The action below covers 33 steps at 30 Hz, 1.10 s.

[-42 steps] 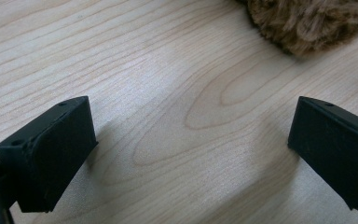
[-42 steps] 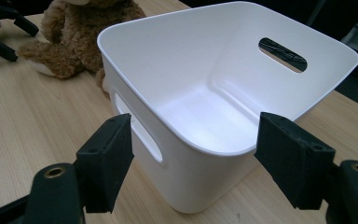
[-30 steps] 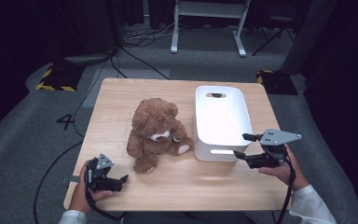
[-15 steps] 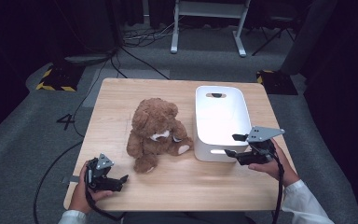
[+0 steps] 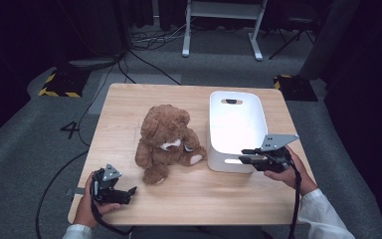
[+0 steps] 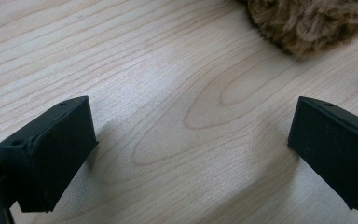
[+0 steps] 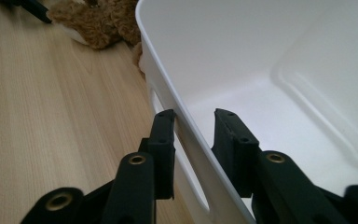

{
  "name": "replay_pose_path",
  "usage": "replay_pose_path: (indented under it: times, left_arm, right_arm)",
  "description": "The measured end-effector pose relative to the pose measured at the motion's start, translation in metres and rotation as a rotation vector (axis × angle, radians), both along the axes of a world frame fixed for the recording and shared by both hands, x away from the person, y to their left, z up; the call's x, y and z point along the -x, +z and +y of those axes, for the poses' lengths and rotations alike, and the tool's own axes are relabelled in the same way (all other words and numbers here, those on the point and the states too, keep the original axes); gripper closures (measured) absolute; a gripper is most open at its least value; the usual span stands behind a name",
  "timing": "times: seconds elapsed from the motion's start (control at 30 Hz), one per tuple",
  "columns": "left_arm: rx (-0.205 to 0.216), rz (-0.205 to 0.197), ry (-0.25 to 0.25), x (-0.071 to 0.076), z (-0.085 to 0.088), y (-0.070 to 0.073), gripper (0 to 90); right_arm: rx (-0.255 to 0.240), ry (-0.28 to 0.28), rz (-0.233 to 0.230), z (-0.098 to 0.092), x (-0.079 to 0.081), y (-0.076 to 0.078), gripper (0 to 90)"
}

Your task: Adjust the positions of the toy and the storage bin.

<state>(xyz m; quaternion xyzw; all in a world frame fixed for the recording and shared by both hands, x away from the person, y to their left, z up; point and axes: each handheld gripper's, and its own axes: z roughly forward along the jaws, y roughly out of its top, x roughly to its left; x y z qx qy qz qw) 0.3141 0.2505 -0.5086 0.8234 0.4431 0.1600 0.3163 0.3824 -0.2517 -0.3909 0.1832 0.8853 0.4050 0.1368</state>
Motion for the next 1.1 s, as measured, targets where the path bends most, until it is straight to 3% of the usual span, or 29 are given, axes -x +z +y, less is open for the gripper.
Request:
replay_pose_path:
  times: [0.27, 0.63, 0.7, 0.8, 0.83, 1.03, 1.1]
  left_arm:
    - [0.0, 0.0, 0.001, 0.0, 0.0, 0.0, 0.8]
    - [0.0, 0.0, 0.001, 0.0, 0.0, 0.0, 0.9]
    - [0.0, 0.0, 0.002, 0.0, 0.0, 0.0, 0.9]
    - [0.0, 0.0, 0.002, 0.0, 0.0, 0.0, 0.9]
    - [0.0, 0.0, 0.002, 0.0, 0.0, 0.0, 0.9]
    - [-0.001, 0.0, 0.002, 0.0, 0.0, 0.0, 0.9]
    - [-0.001, 0.0, 0.002, 0.0, 0.0, 0.0, 0.9]
  right_arm:
    - [0.02, 0.064, 0.019, -0.009, 0.005, 0.001, 80.6]
    - [0.071, 0.101, 0.007, -0.037, 0.014, 0.004, 79.0]
    - [0.07, 0.083, -0.004, -0.042, 0.016, 0.004, 77.1]
    - [0.032, -0.009, -0.057, -0.056, 0.022, 0.003, 51.2]
    - [0.032, -0.009, -0.057, -0.056, 0.022, 0.003, 51.2]
    - [-0.149, -0.153, -0.104, -0.087, 0.033, 0.013, 36.6]
    - [-0.184, -0.215, -0.118, -0.096, 0.034, 0.014, 32.3]
